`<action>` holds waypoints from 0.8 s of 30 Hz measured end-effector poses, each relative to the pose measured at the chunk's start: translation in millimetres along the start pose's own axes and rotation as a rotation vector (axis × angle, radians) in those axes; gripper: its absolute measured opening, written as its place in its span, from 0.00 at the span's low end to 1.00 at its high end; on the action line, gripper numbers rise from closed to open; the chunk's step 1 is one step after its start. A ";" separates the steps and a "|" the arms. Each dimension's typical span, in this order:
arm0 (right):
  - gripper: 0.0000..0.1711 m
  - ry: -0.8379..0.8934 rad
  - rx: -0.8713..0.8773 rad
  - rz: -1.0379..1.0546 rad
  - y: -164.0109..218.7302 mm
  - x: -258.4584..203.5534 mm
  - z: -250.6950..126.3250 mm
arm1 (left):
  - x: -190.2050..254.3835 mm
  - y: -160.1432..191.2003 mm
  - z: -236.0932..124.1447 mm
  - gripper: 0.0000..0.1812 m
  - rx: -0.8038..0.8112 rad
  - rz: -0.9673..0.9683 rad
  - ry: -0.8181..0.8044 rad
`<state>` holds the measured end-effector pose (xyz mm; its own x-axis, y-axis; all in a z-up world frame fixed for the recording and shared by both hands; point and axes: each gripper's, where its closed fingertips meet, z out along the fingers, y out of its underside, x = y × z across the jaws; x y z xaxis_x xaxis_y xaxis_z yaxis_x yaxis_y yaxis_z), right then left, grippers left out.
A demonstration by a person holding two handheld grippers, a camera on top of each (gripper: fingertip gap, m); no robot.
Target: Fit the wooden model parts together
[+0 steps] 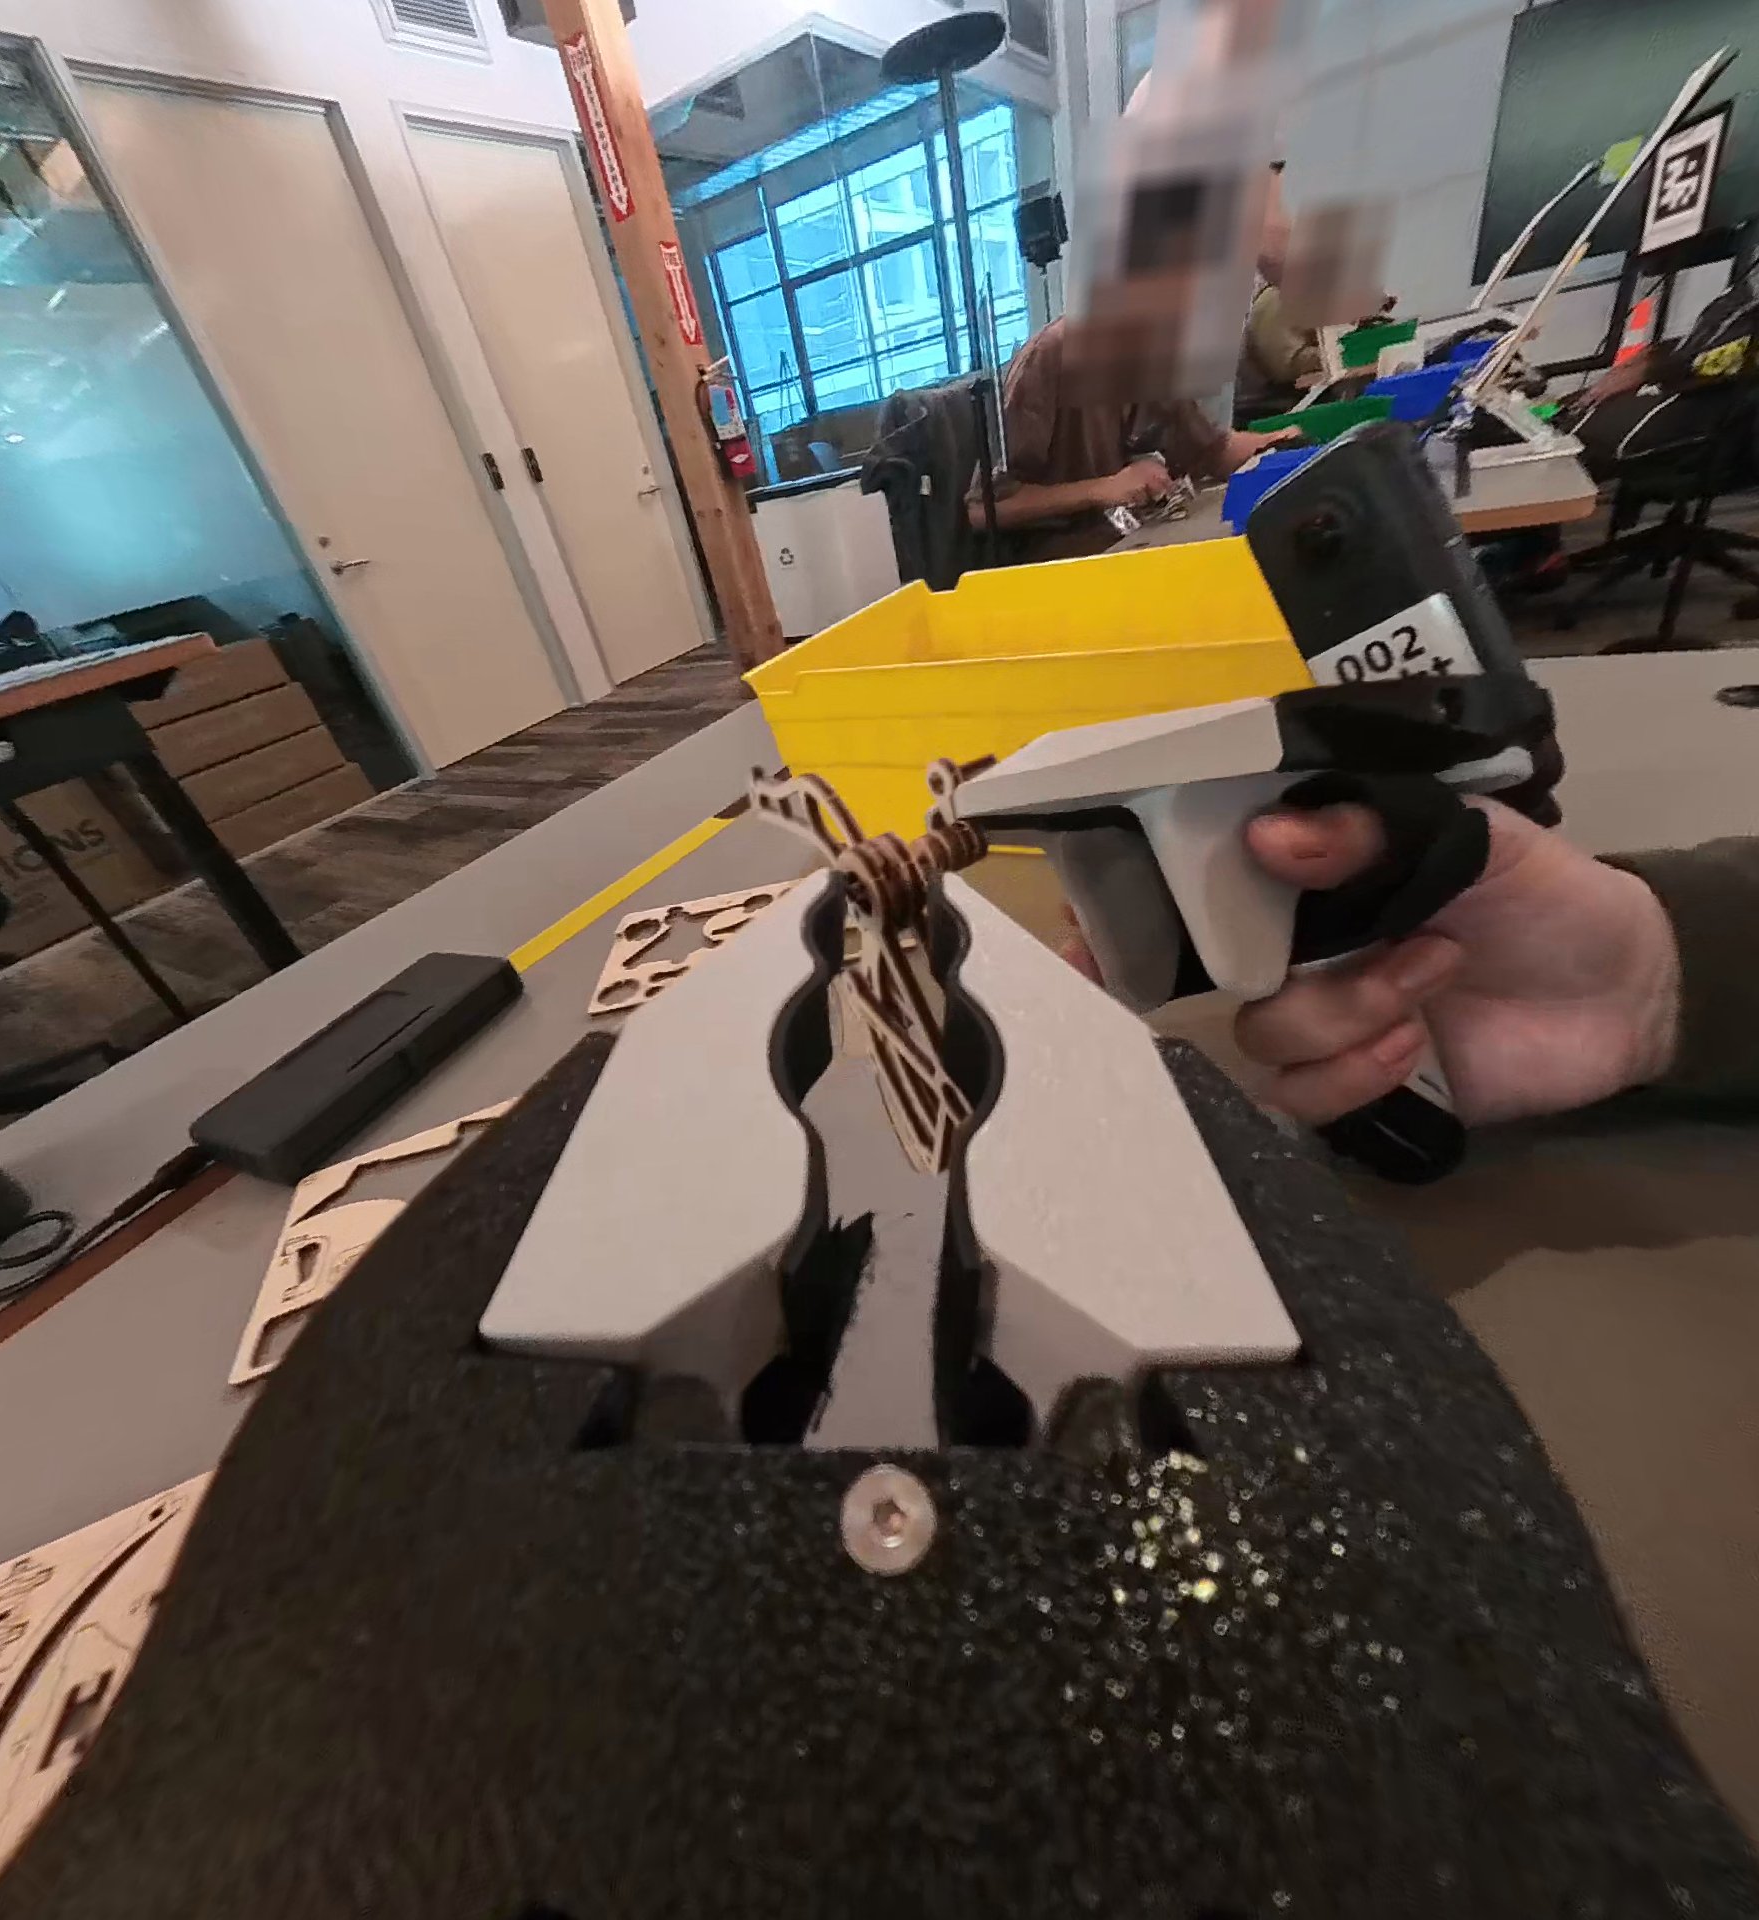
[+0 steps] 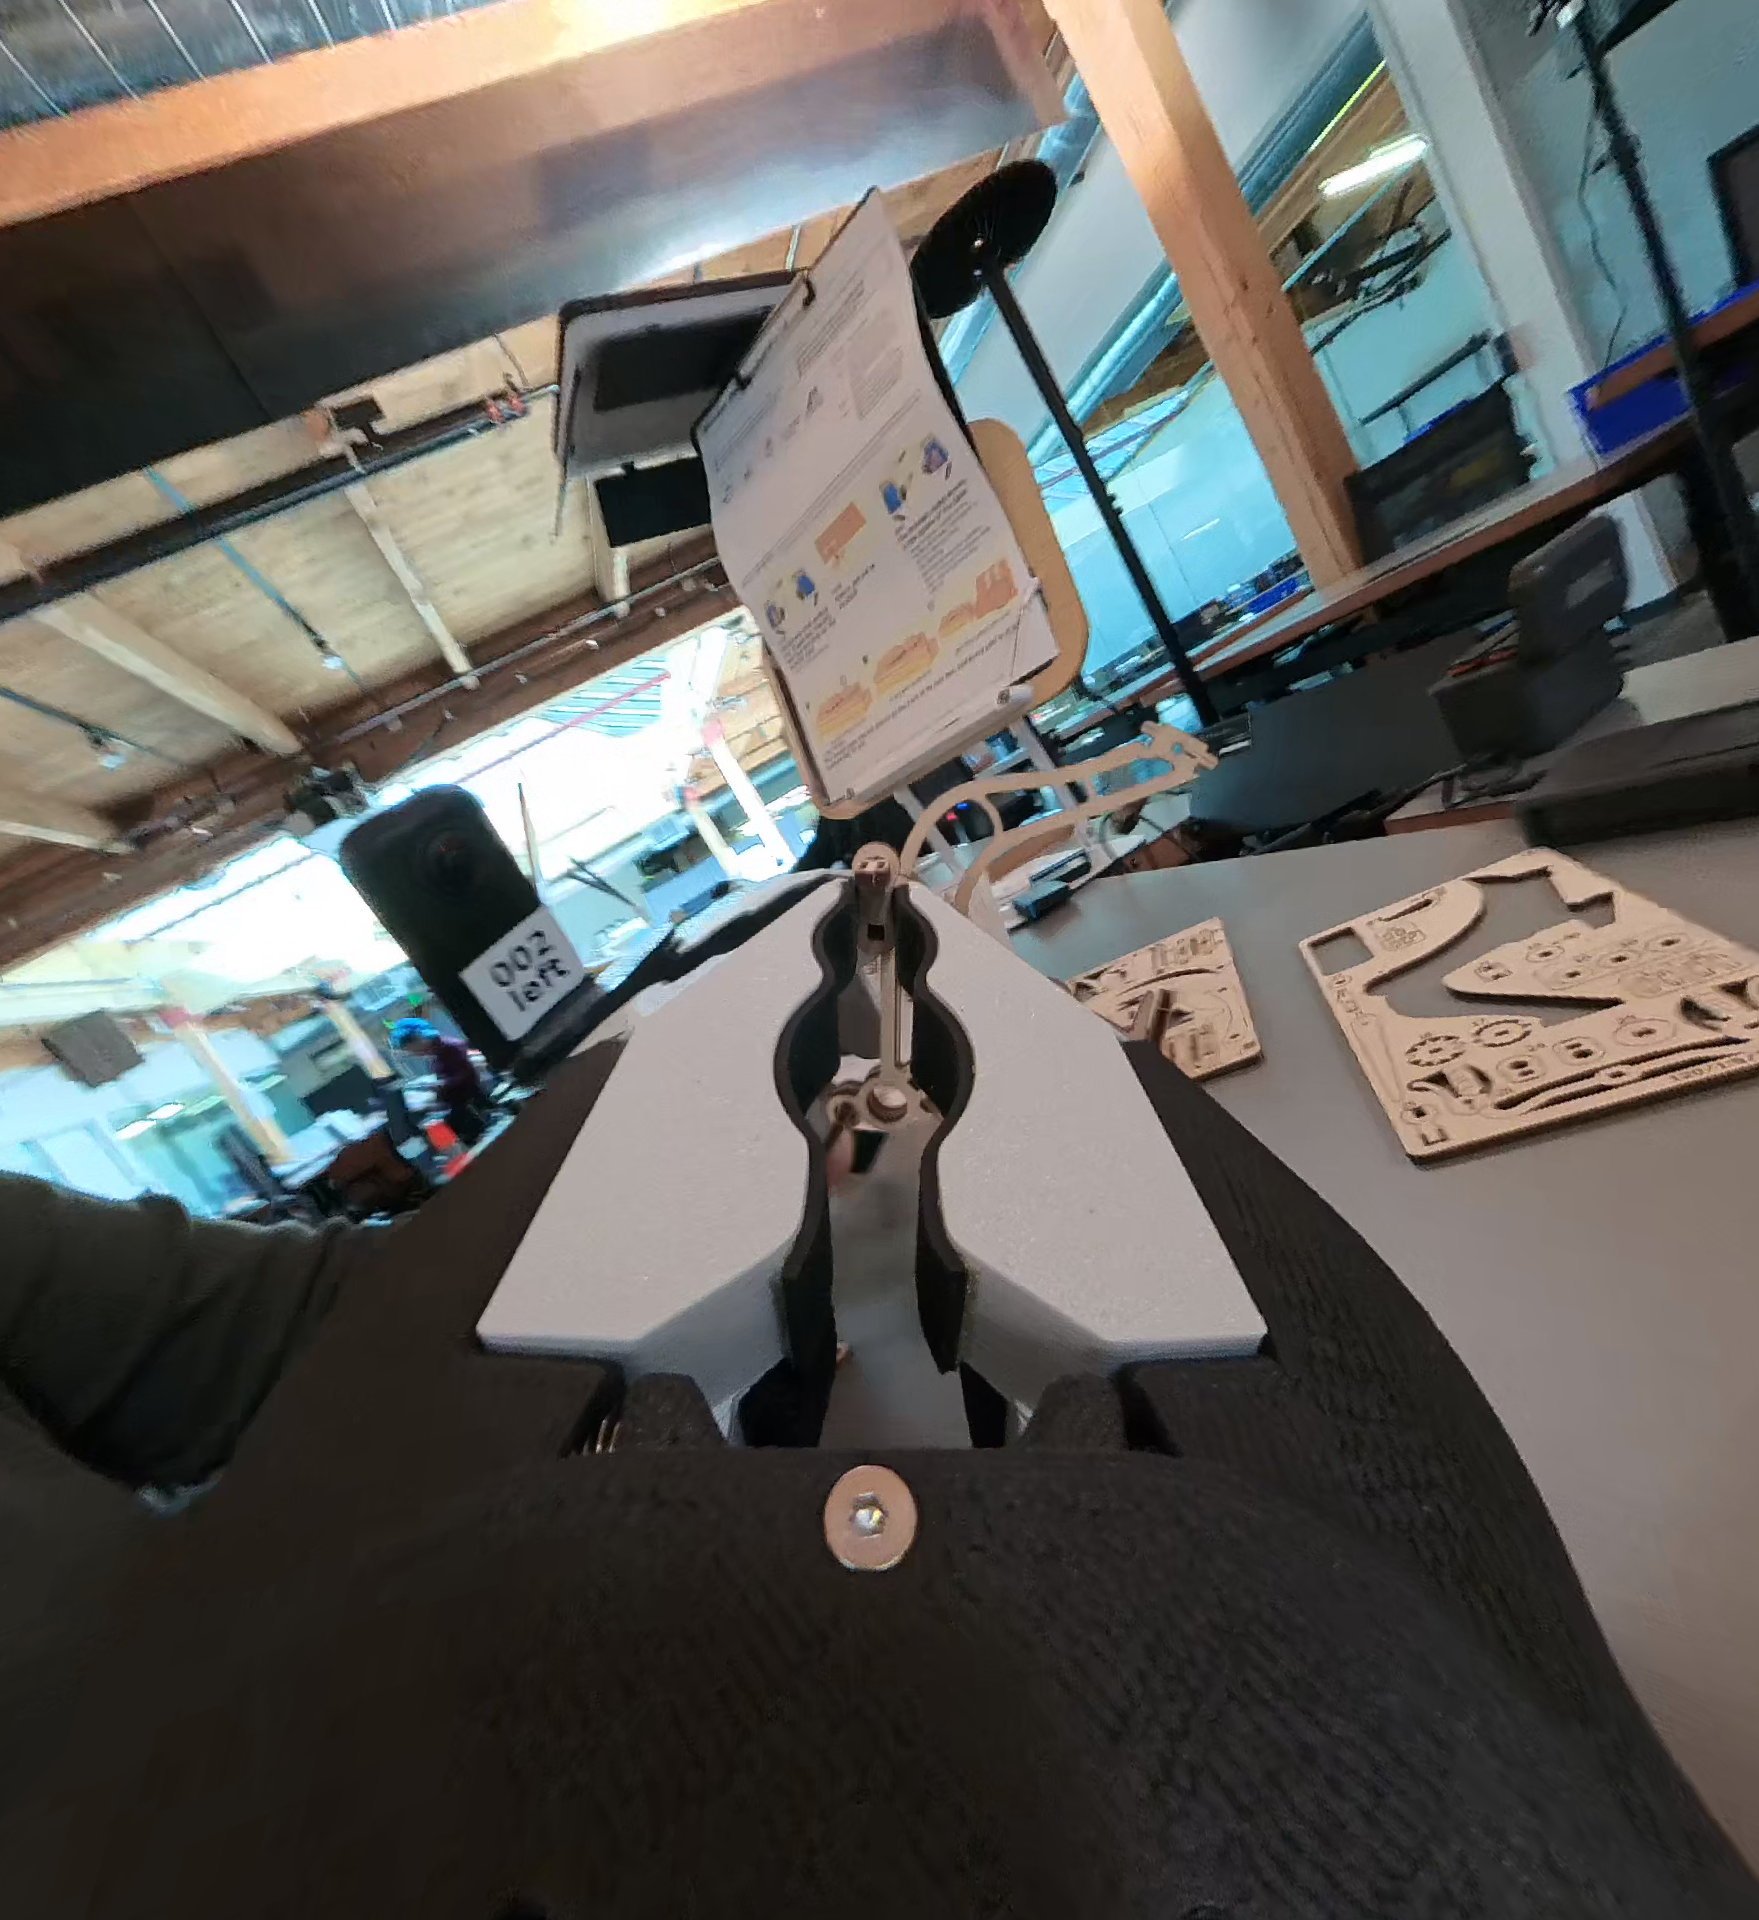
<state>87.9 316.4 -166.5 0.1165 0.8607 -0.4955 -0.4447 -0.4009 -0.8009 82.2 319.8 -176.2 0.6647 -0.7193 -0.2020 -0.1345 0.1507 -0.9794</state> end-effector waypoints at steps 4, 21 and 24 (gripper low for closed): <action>0.03 0.024 0.035 -0.076 -1.7 -3.1 0.3 | -0.2 -2.2 -1.6 0.06 -0.001 0.042 -0.019; 0.03 0.069 0.147 -0.312 -8.4 -16.8 -0.8 | 4.6 -17.4 -6.4 0.06 0.074 0.132 -0.061; 0.05 0.070 0.107 -0.314 -3.5 -14.1 1.2 | 2.2 -15.9 -7.2 0.06 0.068 0.181 -0.075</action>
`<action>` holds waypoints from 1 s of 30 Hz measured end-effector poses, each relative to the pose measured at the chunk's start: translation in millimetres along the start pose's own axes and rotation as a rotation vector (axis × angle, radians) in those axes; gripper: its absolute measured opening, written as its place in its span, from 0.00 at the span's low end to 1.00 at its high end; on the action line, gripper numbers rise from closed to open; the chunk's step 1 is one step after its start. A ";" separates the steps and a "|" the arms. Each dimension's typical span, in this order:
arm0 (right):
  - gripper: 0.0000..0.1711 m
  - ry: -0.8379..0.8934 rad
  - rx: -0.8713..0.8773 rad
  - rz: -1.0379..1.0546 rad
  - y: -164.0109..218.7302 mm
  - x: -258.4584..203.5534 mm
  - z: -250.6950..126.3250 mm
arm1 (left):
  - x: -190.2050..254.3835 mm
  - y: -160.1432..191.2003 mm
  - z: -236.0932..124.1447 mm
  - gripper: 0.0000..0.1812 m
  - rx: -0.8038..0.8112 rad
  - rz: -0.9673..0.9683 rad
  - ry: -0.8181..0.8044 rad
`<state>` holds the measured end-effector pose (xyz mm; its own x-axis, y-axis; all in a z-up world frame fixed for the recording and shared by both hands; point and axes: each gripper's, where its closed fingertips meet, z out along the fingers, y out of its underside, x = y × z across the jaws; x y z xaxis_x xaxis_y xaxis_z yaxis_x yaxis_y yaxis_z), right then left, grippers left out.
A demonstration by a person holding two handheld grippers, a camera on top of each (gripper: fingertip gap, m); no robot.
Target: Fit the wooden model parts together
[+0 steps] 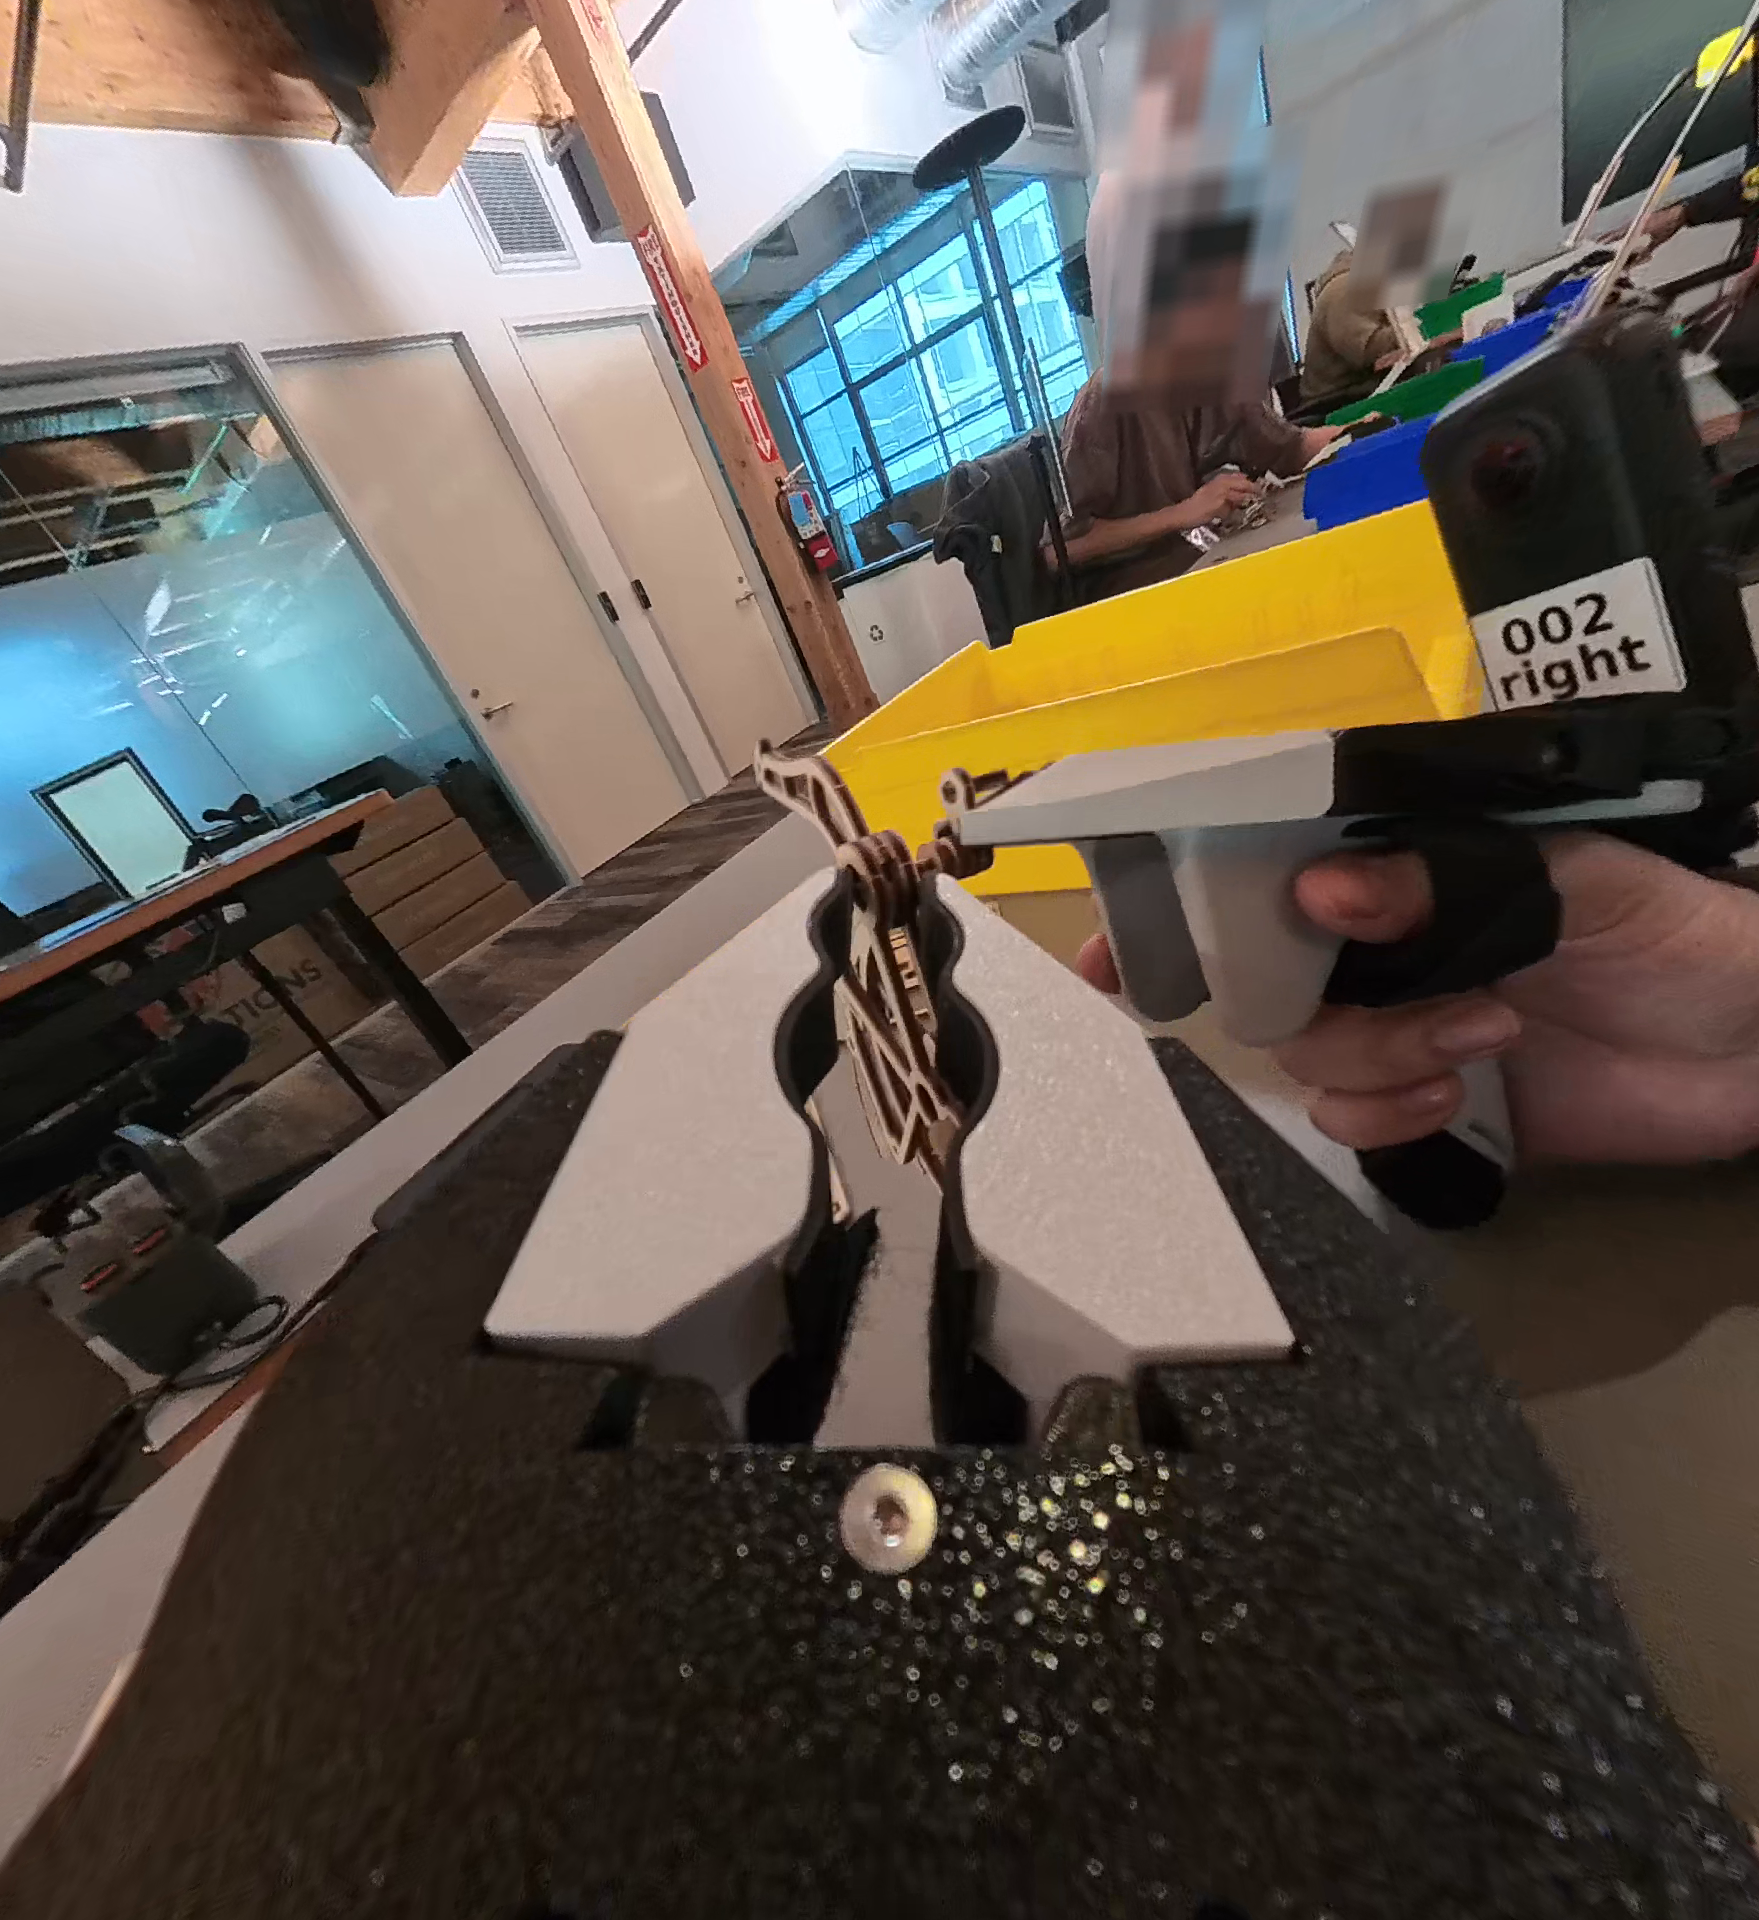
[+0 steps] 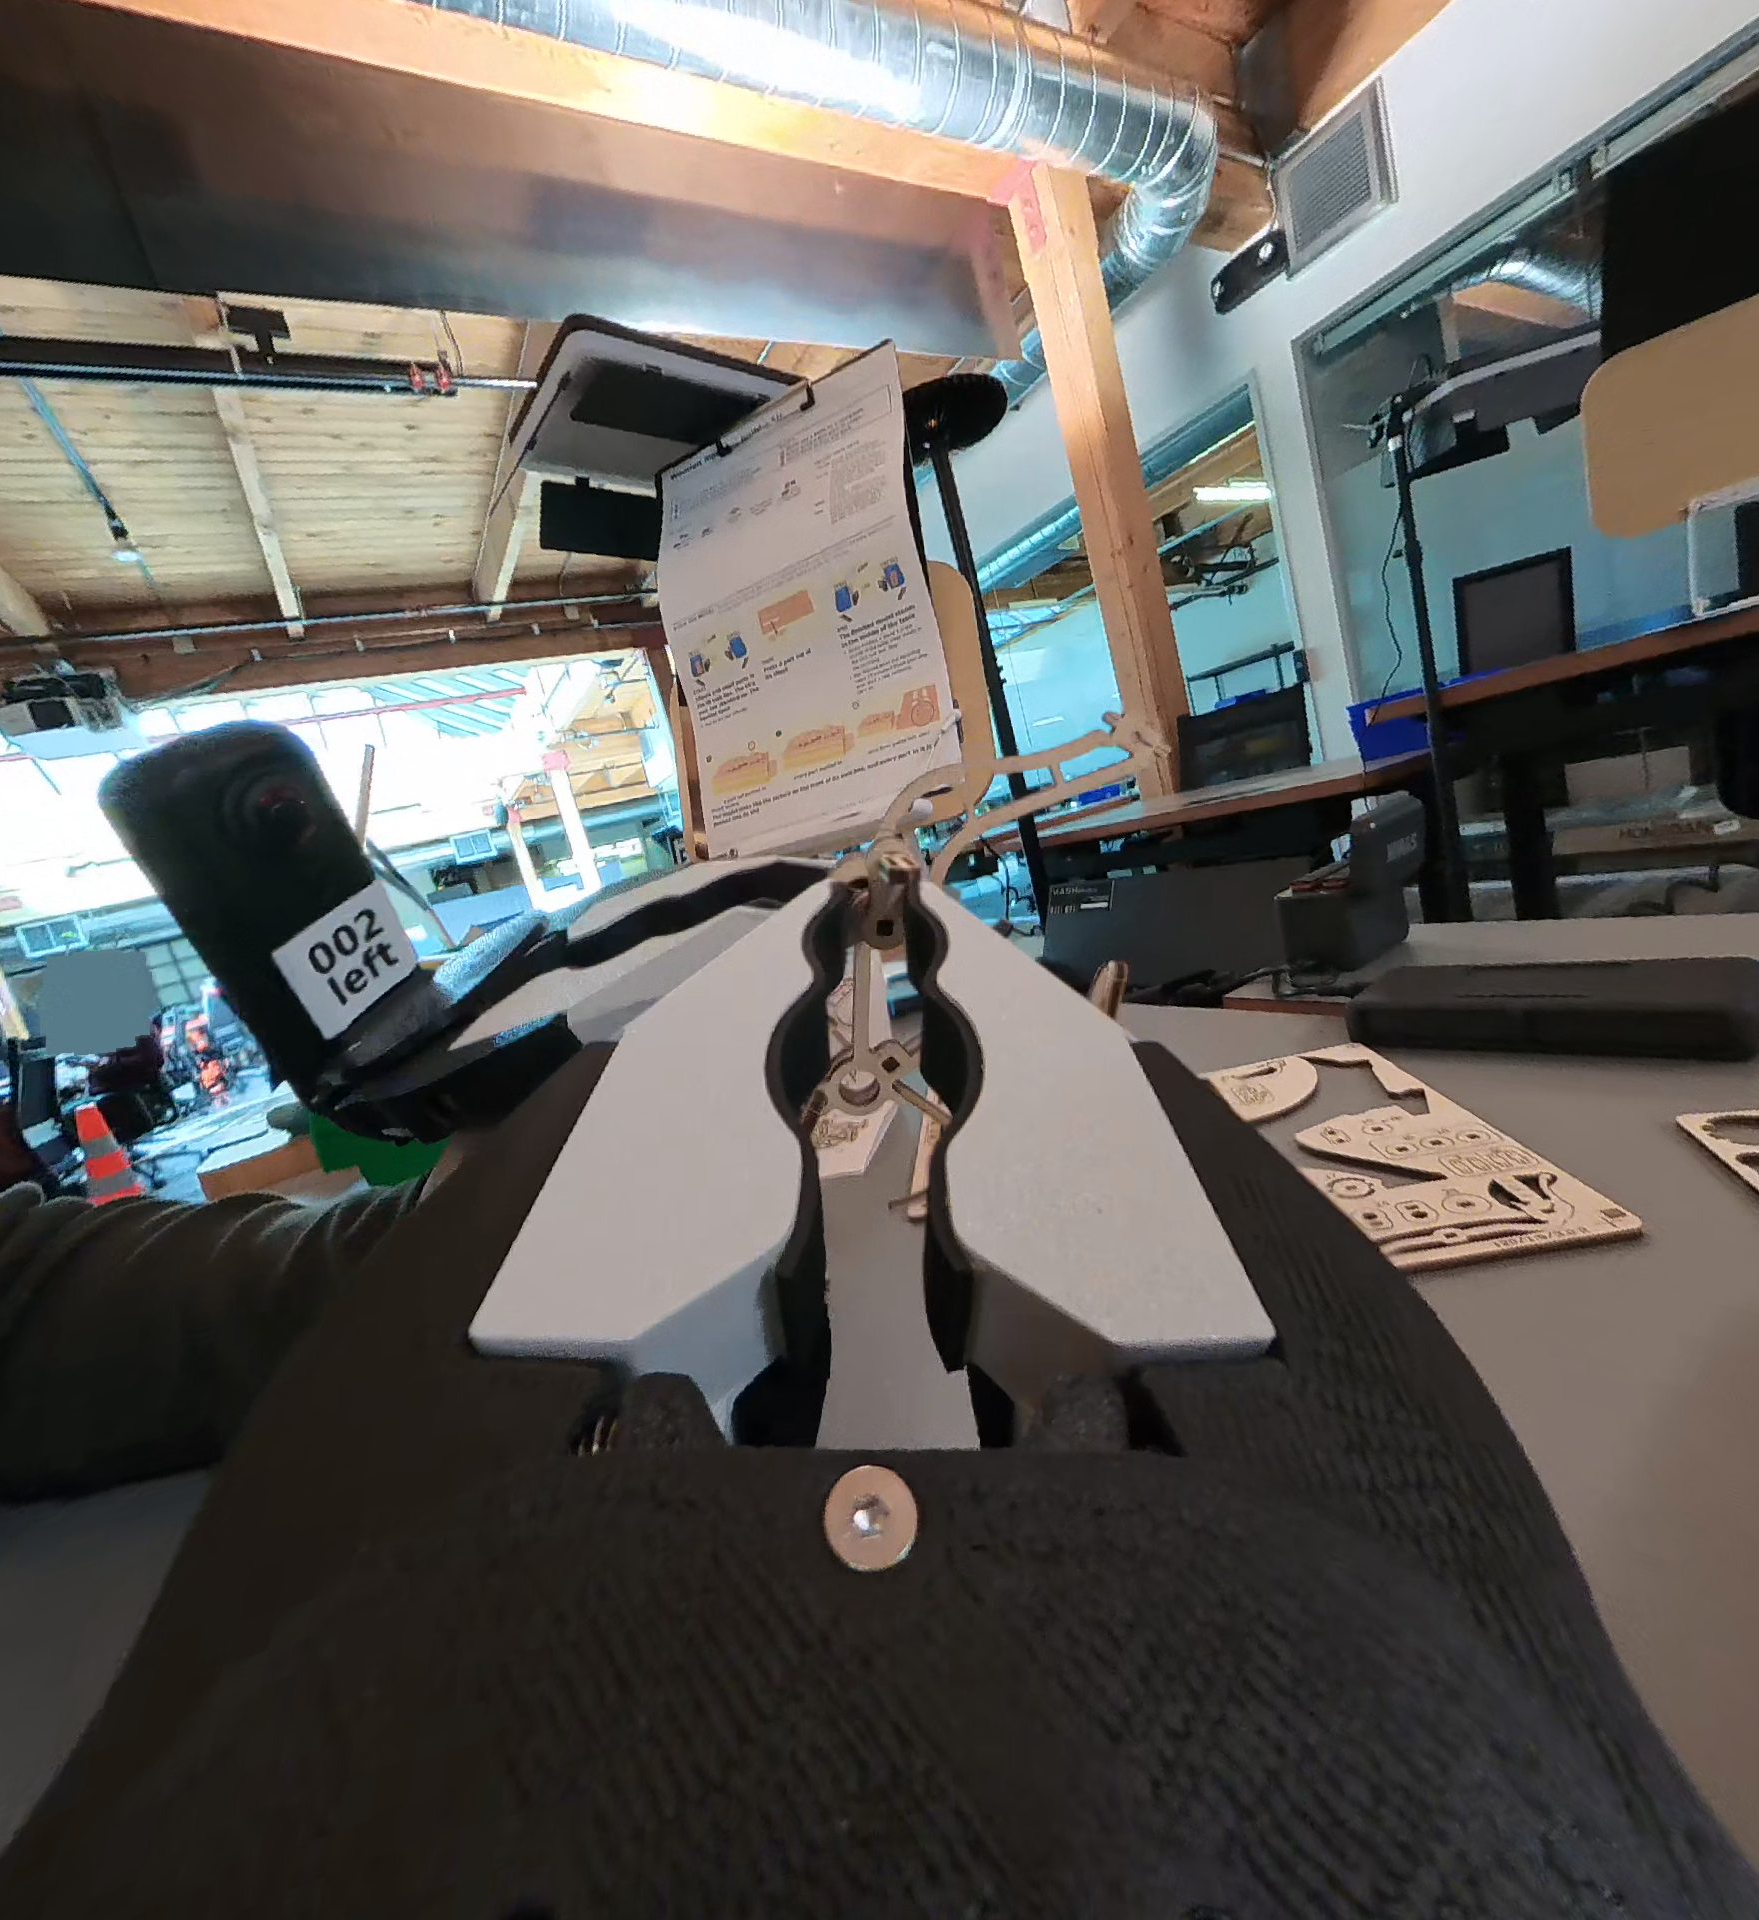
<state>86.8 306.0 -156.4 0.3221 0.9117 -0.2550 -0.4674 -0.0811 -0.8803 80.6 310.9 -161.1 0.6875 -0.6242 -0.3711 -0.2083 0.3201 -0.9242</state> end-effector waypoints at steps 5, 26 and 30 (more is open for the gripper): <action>0.08 -0.017 -0.046 -0.006 4.8 -0.1 1.4 | -1.7 4.2 -0.5 0.06 -0.004 -0.029 0.014; 0.20 -0.125 -0.445 -0.674 45.5 -7.5 -10.4 | 5.8 28.0 -10.7 0.04 -0.077 -0.057 0.352; 0.21 -0.187 -0.585 -0.805 64.0 -4.0 -23.7 | 16.2 45.7 -14.8 0.04 -0.175 -0.029 0.469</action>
<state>75.0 287.7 -221.2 0.2060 0.8266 0.5237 0.3249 0.4470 -0.8334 71.9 304.9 -210.6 0.3161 -0.8972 -0.3085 -0.3345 0.1989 -0.9212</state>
